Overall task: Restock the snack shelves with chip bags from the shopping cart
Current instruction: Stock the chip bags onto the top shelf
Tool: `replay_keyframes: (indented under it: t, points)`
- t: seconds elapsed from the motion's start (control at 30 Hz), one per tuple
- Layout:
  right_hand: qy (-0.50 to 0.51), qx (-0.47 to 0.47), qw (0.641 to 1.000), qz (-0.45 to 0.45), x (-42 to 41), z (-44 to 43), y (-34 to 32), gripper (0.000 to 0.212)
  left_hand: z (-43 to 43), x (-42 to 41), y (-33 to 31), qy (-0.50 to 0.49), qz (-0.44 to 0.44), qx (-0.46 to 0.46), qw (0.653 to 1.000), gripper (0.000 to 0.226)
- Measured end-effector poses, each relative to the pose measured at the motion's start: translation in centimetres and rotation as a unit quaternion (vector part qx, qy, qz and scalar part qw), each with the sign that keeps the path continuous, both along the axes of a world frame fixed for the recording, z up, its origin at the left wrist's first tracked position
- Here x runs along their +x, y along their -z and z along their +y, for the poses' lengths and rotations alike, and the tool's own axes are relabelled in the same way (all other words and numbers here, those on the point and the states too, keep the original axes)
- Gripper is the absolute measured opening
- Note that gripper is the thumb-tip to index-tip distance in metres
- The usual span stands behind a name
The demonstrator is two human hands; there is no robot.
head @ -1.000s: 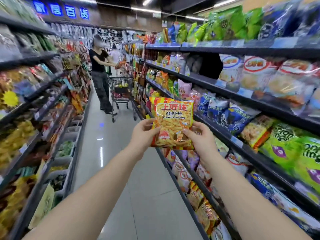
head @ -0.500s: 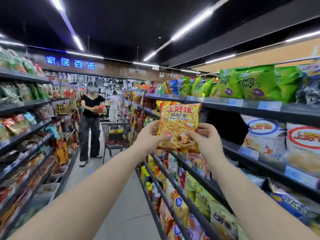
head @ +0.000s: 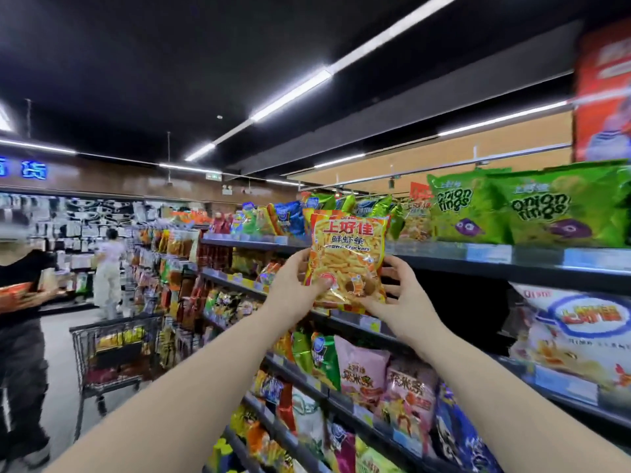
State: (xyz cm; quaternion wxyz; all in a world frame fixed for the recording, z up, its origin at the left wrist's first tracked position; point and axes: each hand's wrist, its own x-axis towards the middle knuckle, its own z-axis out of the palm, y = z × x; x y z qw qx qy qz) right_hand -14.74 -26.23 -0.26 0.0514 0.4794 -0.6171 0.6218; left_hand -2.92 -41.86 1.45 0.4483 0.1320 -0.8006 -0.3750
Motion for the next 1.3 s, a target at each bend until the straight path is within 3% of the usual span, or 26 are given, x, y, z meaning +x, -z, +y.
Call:
replay_keyframes:
  t: [0.2, 0.4, 0.57, 0.73, 0.9, 1.0, 1.13, 1.23, 1.3]
  points:
    - [0.102, -0.01, 0.991, 0.086, -6.2, -4.4, -2.4, 0.089, -5.5, -8.0, -3.0, 0.05, 0.036, -0.05, 0.997, 0.072]
    - [0.178, -0.017, 0.967, 0.184, -13.1, -6.6, -5.9, 0.092, -7.8, -15.9, -5.8, 0.135, 0.086, -0.065, 0.985, 0.083]
    - [0.279, 0.047, 0.929, 0.239, -17.1, -7.6, -9.3, 0.094, -9.5, -22.6, -8.4, 0.148, 0.099, -0.117, 0.977, 0.097]
    - [0.365, 0.069, 0.897, 0.238, -20.4, -10.4, -10.5, 0.096, -11.3, -28.1, -10.1, 0.152, 0.103, -0.183, 0.966, 0.096]
    - [0.42, 0.127, 0.875, 0.205, -22.5, -11.5, -10.3, 0.1, -12.4, -31.9, -10.0, 0.186, 0.072, -0.174, 0.964, 0.09]
    - [0.448, 0.168, 0.86, 0.177, -23.1, -11.7, -10.5, 0.089, -13.1, -33.4, -9.8, 0.205, 0.047, -0.202, 0.957, 0.084]
    - [0.483, 0.224, 0.834, 0.145, -23.2, -12.4, -10.7, 0.074, -14.1, -34.6, -9.3, 0.198, -0.007, -0.266, 0.943, 0.073]
    - [0.523, 0.234, 0.8, 0.179, -23.2, -12.7, -10.5, 0.075, -14.9, -35.0, -9.0, 0.175, 0.041, -0.327, 0.928, 0.079]
    - [0.525, 0.235, 0.791, 0.209, -23.5, -12.7, -10.8, 0.078, -15.2, -35.3, -9.3, 0.155, 0.068, -0.415, 0.894, 0.079]
